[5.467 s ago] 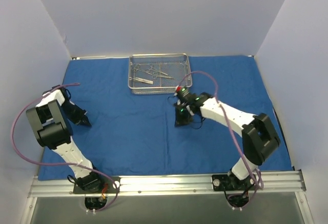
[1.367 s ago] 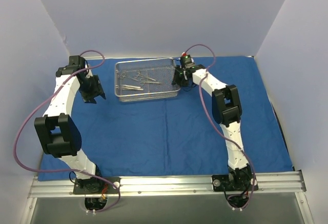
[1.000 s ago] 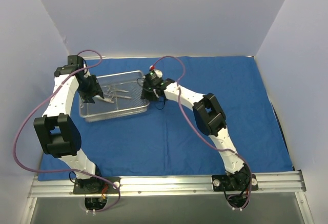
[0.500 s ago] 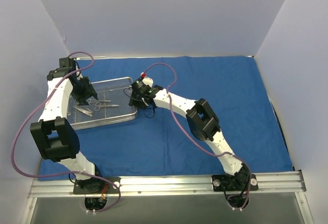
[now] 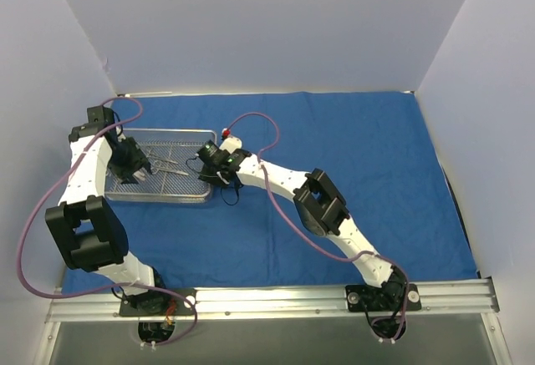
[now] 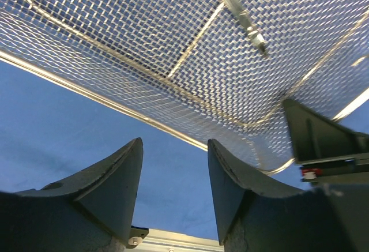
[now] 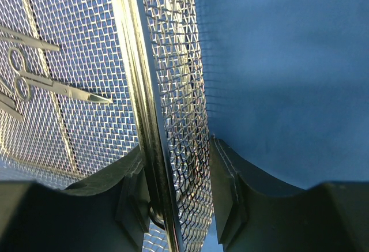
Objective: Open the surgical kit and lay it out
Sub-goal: Move the container from the surgical kit.
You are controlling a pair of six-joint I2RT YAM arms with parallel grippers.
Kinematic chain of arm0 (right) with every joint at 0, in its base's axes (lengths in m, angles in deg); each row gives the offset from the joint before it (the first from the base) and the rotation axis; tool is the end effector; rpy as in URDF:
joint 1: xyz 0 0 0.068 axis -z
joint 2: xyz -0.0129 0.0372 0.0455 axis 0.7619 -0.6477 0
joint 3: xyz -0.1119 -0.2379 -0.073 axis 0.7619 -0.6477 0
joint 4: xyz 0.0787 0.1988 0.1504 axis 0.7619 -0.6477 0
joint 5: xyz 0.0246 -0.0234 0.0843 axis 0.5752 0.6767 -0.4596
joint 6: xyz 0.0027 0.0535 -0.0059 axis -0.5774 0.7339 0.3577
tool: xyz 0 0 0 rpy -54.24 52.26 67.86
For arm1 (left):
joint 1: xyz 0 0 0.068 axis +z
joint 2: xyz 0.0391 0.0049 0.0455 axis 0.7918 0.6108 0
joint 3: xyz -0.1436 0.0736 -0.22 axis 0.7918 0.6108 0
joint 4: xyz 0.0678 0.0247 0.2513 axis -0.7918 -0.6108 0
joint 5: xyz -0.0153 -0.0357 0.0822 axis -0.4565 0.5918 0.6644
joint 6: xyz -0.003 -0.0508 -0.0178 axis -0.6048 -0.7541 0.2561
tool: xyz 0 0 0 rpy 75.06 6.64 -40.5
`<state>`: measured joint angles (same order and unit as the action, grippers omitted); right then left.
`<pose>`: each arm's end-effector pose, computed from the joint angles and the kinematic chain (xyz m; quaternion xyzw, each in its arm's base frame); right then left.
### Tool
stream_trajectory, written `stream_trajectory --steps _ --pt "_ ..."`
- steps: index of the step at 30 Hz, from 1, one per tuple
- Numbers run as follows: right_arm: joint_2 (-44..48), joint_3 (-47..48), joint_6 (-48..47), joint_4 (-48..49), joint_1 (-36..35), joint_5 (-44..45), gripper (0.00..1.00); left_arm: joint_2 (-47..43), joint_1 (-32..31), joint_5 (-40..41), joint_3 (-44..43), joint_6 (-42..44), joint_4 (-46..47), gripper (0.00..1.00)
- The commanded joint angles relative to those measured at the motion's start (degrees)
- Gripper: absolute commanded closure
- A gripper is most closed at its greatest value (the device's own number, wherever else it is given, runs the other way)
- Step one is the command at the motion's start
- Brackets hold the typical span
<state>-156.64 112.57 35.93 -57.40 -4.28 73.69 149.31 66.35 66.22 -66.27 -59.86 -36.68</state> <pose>0.3331 0.4492 0.1798 0.1095 0.8938 0.3398 0.2714 0.3113 0.0753 0.2822 -0.3105 0.9361 -0.0453 0.1588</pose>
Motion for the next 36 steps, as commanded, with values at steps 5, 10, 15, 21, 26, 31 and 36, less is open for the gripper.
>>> stream_trajectory --steps 5,10,15,21,26,31,36 --pt "1.8 3.1 7.1 3.7 -5.1 -1.6 1.00 -3.4 1.6 -1.9 -0.2 -0.8 2.0 0.43" --pt "0.1 5.2 4.1 3.6 -6.0 -1.8 1.00 -4.0 1.6 -3.1 -0.7 -0.8 1.7 0.43" --pt "-2.6 9.5 0.2 2.3 -6.2 -2.3 1.00 -4.8 1.6 -3.5 0.0 -0.7 1.7 0.43" --pt "-4.2 10.5 -3.5 2.0 -6.0 -4.8 1.00 -5.3 1.6 -4.2 0.8 -0.8 2.0 0.43" --pt "-4.2 10.3 -5.2 2.2 -5.8 -5.9 1.00 -4.9 1.7 -4.5 1.0 -0.9 2.4 0.39" --pt "-3.2 8.6 -6.9 3.8 -5.1 -6.8 0.66 -4.5 1.9 -4.9 0.6 0.1 2.3 0.32" --pt "-1.6 7.5 -7.6 4.9 -3.8 -9.0 0.49 -5.4 1.7 -3.9 0.8 1.3 2.0 0.23"
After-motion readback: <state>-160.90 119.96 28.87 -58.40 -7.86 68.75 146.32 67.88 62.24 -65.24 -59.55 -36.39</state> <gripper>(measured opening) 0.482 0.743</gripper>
